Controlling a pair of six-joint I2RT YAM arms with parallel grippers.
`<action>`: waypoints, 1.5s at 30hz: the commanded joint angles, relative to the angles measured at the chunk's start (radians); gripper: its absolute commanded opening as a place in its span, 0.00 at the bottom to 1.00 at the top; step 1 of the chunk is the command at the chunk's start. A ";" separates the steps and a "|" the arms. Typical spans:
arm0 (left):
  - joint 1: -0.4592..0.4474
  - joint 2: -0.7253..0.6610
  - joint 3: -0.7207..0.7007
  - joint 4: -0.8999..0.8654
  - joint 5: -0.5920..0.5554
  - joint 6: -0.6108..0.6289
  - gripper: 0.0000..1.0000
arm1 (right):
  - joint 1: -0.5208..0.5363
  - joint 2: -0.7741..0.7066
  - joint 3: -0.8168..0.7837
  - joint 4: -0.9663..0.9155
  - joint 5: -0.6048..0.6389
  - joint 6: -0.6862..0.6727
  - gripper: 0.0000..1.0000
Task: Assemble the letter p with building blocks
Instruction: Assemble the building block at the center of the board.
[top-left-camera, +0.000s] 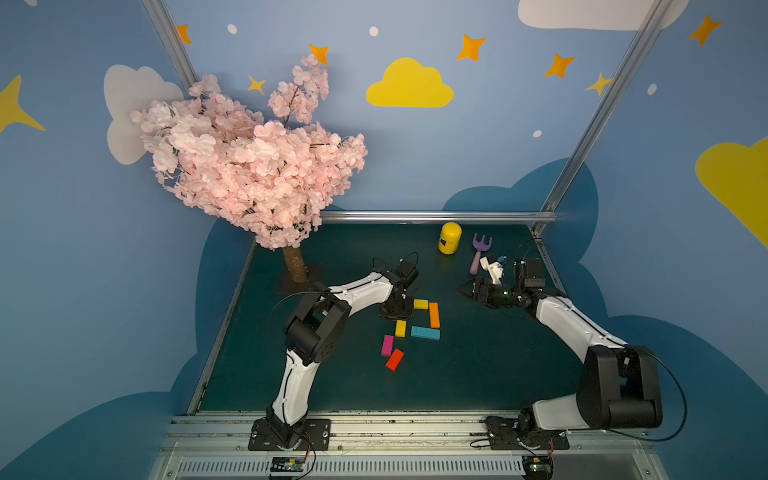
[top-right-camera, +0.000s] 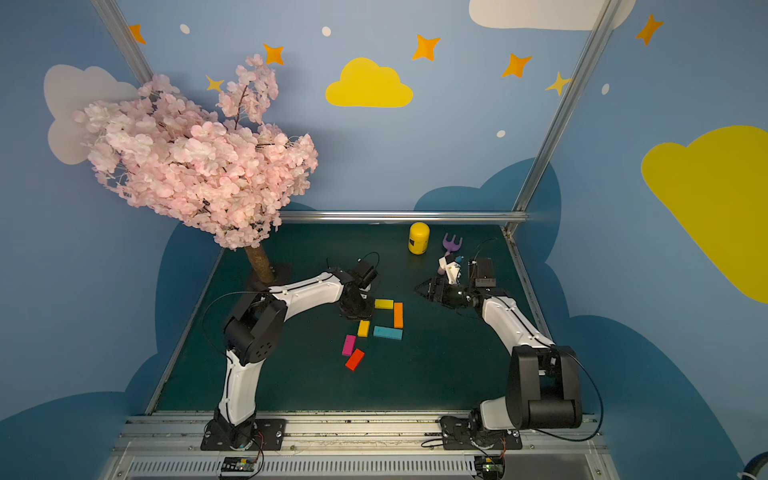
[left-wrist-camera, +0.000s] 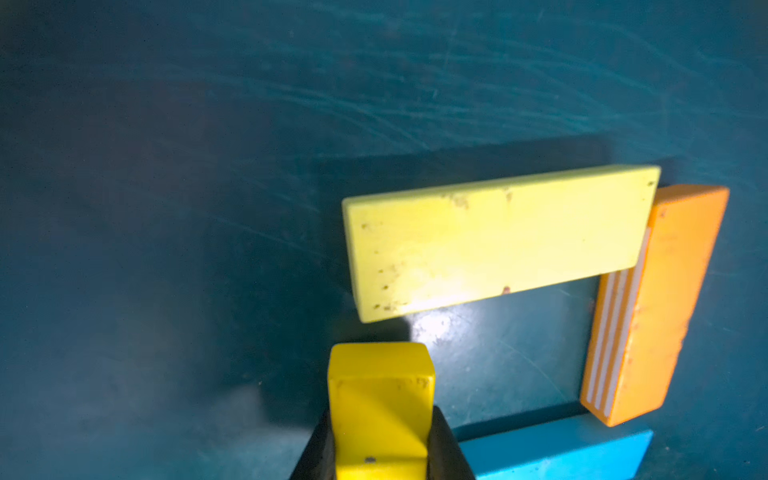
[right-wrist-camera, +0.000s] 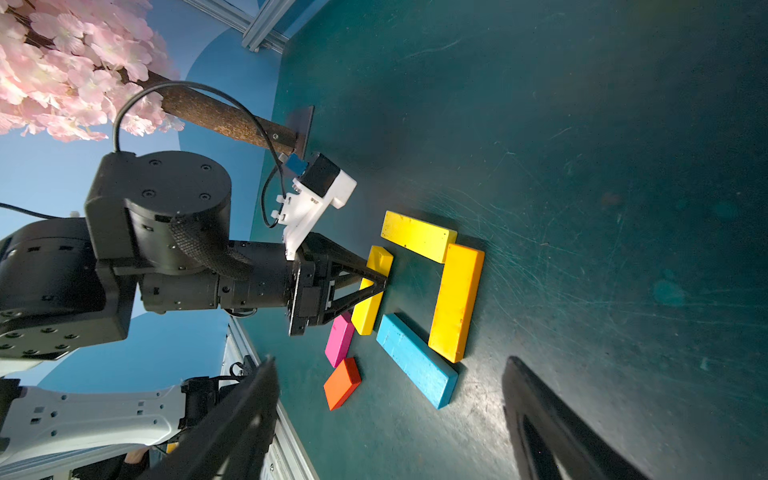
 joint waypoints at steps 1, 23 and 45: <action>-0.002 0.044 0.003 0.016 -0.005 -0.004 0.15 | -0.005 -0.014 -0.011 -0.001 -0.016 -0.014 0.84; -0.029 0.065 0.025 0.006 -0.027 -0.012 0.15 | -0.006 -0.006 -0.016 0.006 -0.025 -0.012 0.85; -0.033 0.051 0.013 0.030 -0.057 -0.035 0.45 | -0.006 0.002 -0.016 0.018 -0.043 -0.001 0.84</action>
